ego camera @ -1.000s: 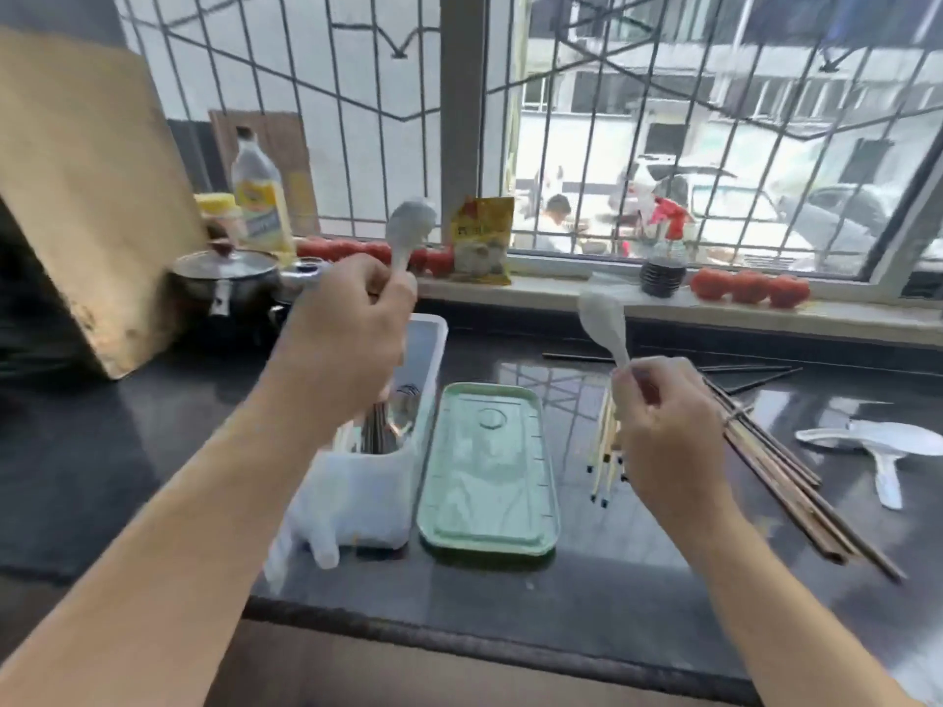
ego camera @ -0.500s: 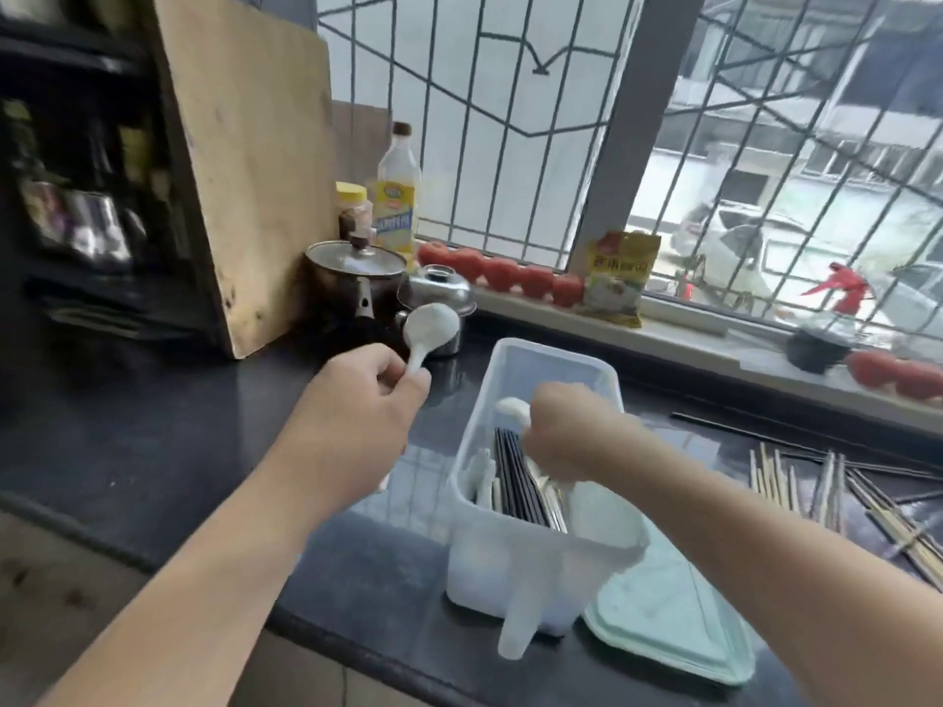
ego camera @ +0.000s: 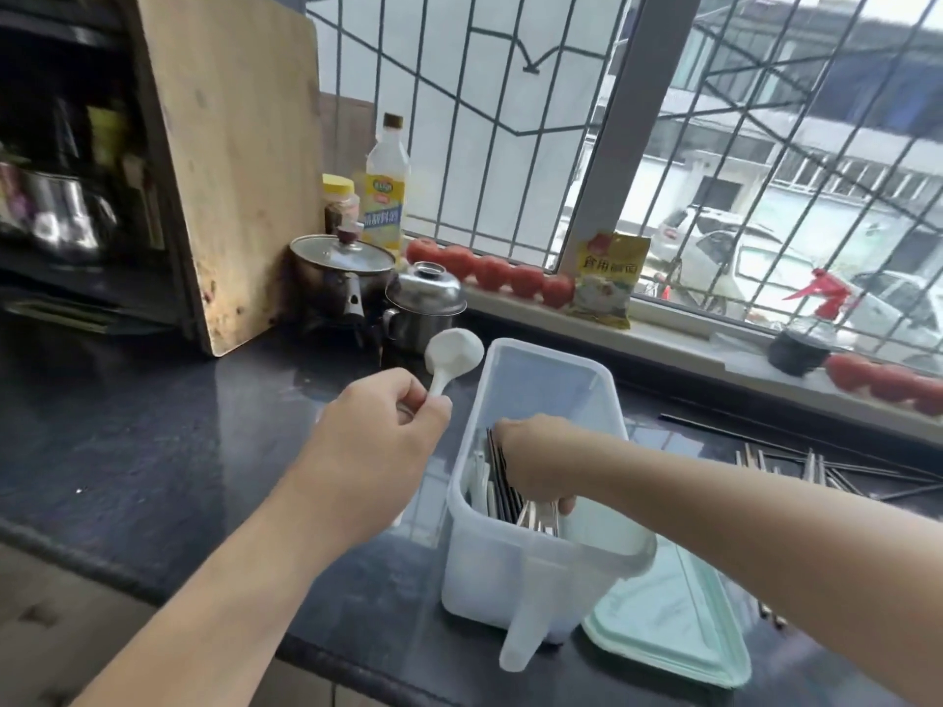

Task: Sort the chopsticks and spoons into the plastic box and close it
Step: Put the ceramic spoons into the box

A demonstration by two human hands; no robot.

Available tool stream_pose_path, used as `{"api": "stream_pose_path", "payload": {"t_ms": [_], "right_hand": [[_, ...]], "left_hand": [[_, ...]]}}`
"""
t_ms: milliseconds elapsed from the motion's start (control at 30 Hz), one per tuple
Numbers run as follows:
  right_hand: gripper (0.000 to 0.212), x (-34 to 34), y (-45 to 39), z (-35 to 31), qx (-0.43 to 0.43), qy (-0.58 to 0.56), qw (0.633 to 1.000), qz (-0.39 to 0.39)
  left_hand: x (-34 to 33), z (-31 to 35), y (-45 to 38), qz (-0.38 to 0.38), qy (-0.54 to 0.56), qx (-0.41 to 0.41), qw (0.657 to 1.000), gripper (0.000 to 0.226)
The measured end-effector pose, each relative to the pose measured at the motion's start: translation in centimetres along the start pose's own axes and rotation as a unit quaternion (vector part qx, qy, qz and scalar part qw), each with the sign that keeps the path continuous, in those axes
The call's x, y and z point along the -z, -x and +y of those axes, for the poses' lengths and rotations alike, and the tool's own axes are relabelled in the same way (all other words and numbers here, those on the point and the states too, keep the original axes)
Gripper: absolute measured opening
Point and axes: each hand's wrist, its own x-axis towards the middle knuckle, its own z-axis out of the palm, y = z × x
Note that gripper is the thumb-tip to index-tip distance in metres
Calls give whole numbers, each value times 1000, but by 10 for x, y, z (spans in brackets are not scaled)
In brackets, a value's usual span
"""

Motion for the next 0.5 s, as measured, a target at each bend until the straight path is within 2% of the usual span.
{"api": "stream_pose_path", "payload": {"t_ms": [100,167,200,267,333,400,500], "right_hand": [[18,3,6,5,11,59,995,75],[12,0,9,3,9,111,993,47],[16,-3,7,3,3,106,994,26],[21,-6,1,2,0,75,997,-14],[16,-10,-7,7,8,13,1000,-22],[19,-10,-7,9,6,-13,1000,-28],[15,-5,-3,6,5,78,995,-69]], "left_hand": [[0,0,1,-4,-1,2,1000,31],[-1,1,1,-3,-1,4,1000,30],[-2,1,1,-2,-1,3,1000,30],[-4,3,0,-4,6,4,1000,29],[-6,5,2,-9,11,5,1000,29],[-6,6,4,-12,12,5,1000,29],[-3,8,5,-9,1,3,1000,29]]}}
